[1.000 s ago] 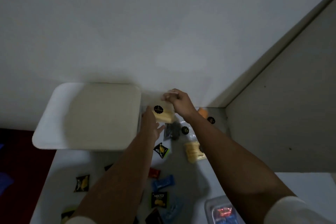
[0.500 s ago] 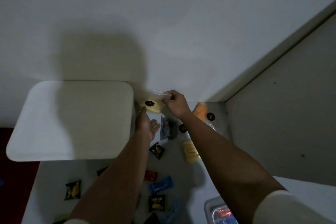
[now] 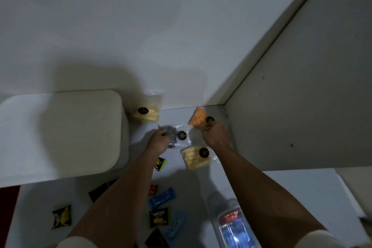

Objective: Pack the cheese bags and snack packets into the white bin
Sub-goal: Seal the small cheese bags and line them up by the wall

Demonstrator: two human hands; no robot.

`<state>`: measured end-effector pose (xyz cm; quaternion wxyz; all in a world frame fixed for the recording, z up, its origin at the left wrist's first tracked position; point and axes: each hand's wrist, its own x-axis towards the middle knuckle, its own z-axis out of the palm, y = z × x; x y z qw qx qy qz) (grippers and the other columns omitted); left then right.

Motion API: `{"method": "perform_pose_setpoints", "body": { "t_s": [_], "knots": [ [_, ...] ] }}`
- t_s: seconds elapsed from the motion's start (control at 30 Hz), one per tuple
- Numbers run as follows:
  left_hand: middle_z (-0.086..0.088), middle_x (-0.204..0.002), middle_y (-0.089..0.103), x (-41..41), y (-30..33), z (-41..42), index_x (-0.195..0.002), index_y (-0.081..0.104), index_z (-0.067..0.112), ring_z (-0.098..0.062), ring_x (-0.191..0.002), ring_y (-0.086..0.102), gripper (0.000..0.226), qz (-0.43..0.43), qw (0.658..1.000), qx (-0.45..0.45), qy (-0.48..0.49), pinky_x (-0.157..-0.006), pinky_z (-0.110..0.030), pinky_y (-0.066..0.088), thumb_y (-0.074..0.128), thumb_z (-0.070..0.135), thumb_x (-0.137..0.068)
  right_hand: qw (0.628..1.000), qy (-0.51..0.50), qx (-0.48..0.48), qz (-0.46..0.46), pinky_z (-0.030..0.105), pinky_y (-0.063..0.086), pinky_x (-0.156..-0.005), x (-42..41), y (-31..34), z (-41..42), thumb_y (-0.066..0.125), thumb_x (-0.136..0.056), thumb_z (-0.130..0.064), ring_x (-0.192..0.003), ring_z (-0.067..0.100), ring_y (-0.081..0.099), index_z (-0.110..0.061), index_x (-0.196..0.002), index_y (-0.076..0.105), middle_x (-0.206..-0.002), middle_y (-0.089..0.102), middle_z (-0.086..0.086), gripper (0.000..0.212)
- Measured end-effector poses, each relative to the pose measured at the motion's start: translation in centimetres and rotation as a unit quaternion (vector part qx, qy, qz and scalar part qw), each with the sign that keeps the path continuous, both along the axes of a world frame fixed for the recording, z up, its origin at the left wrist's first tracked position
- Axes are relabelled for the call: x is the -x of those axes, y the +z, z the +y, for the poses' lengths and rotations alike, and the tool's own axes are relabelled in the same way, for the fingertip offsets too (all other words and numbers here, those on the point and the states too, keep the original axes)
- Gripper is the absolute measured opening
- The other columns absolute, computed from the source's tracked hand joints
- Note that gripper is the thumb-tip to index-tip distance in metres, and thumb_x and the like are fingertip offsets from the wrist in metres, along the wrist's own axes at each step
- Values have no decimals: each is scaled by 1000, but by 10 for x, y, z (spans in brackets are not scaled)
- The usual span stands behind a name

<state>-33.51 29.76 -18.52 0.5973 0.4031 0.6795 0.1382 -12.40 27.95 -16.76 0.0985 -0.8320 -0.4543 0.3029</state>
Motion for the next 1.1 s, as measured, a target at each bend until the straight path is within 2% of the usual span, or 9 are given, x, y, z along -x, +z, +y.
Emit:
{"method": "perform_pose_setpoints", "body": {
  "t_s": [0.23,0.4,0.53,0.63,0.7,0.8,0.9,0.97,1.1],
  "knots": [
    [-10,-113,69,-8,1,-8,-129,66,10,-23,-98,63,33,25,999,-27,-7,-86,-32,49,63,19,-97,997,29,64,-13,29,47,-67,-1,-25,-20,60,-90,-44,-85,22,68,-13,-103,69,-96,72,6,35],
    [-12,-113,71,-8,-2,-5,-124,69,10,-24,-100,66,31,43,998,-34,-15,-90,-38,53,64,20,-96,997,-24,66,38,28,46,-66,-1,-33,-18,63,-89,-44,-90,25,70,-11,-106,70,-100,73,8,37],
    [-11,-100,68,-10,-2,-5,-124,67,9,-23,-86,62,29,50,998,-39,-9,-63,-30,46,63,19,-97,994,-49,34,88,27,50,-73,-1,-37,-18,69,-90,-31,-98,23,71,-12,-110,75,-106,76,7,29],
    [-21,-106,69,-10,-3,-5,-125,66,7,-24,-82,61,30,41,999,-35,3,-57,-26,39,64,17,-97,984,-91,9,152,32,57,-89,1,-38,-18,83,-81,-28,-103,19,71,-13,-115,76,-114,76,3,37],
    [-18,-103,67,-9,-3,-4,-127,65,6,-17,-77,55,32,32,999,-29,4,-58,-26,39,64,17,-97,979,-110,9,174,33,57,-90,1,-37,-17,88,-76,-26,-100,18,72,-15,-108,79,-109,77,2,35],
    [-8,-95,63,-9,-2,-6,-127,65,7,-17,-78,56,32,14,1000,-18,3,-62,-27,42,64,19,-97,977,-113,30,176,30,58,-81,1,-33,-16,89,-74,-24,-90,17,72,-14,-95,81,-96,79,3,24],
    [-9,-106,65,-7,1,-8,-121,65,15,-25,-94,61,25,12,999,-29,-9,-83,-36,50,64,23,-98,984,-103,32,143,24,49,-64,0,-28,-18,84,-80,-25,-78,16,68,-13,-88,79,-83,73,3,16],
    [-10,-109,69,-5,-1,-9,-116,66,14,-27,-100,64,22,25,999,-42,-15,-92,-40,52,66,25,-96,991,-76,38,101,24,46,-62,-2,-27,-20,79,-83,-27,-75,20,67,-11,-82,75,-79,69,5,16],
    [-13,-112,70,-1,-8,-13,-123,65,9,-29,-102,65,30,63,997,-41,-30,-87,-38,52,63,22,-96,993,-57,62,85,31,54,-67,0,-32,-20,73,-85,-23,-78,23,69,-5,-84,75,-79,70,7,18]
  ]
}}
